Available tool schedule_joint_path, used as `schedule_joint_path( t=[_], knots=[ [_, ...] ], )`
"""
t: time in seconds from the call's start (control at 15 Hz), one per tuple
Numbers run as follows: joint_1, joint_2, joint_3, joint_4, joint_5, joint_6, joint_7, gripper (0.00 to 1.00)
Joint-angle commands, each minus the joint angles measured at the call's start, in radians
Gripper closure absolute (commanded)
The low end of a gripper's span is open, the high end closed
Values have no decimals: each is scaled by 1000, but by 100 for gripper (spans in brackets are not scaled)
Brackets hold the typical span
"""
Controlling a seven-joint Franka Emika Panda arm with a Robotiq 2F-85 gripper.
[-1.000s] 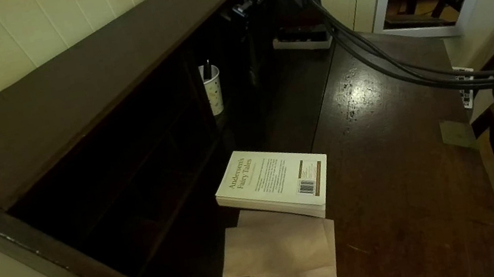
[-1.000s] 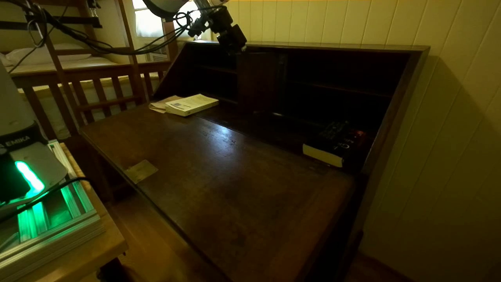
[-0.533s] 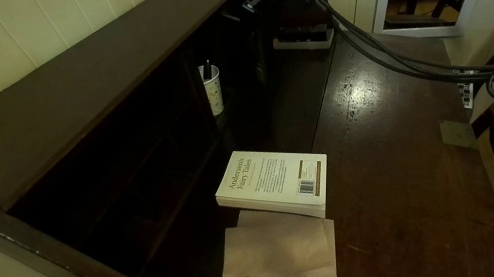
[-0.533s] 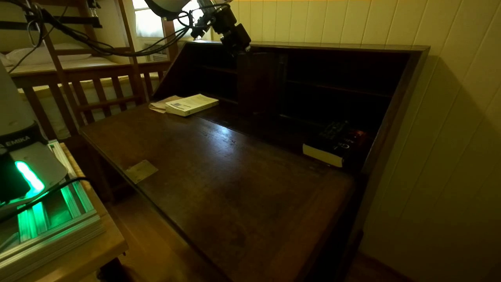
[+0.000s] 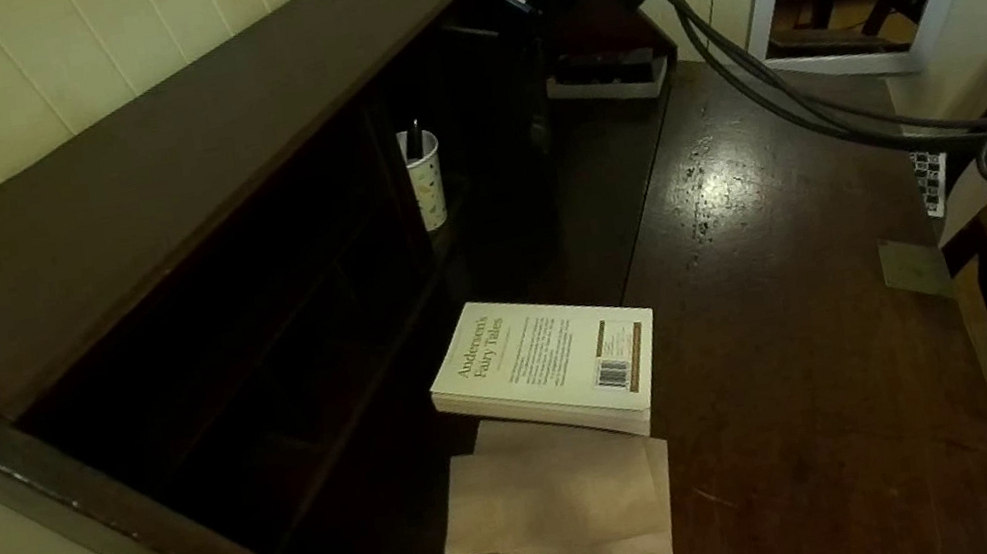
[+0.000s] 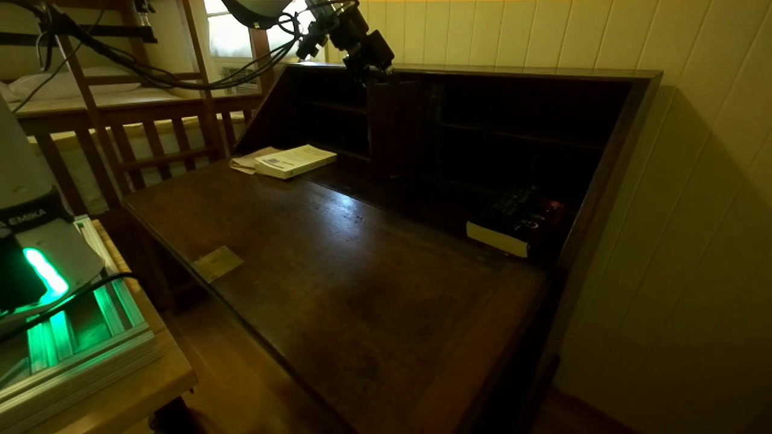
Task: Open the cabinet door and remove the coffee cup from the cabinet then close the door.
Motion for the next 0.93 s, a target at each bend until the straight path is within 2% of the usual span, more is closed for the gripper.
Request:
schedule_joint_path(
  t=[0.0, 0.13, 0.2, 0.53, 0.87],
  knots=[
    [-11, -60, -17, -53, -64, -19, -8, 0],
    [-15, -77, -26, -63, -84, -37, -13, 0],
    [-38, -87, -8, -65, -90, -48, -19, 0],
    [-63, -124, 1, -68, -132, -76, -21, 0],
    [-65, -171, 17, -85, -32, -72, -49, 0]
  ],
)
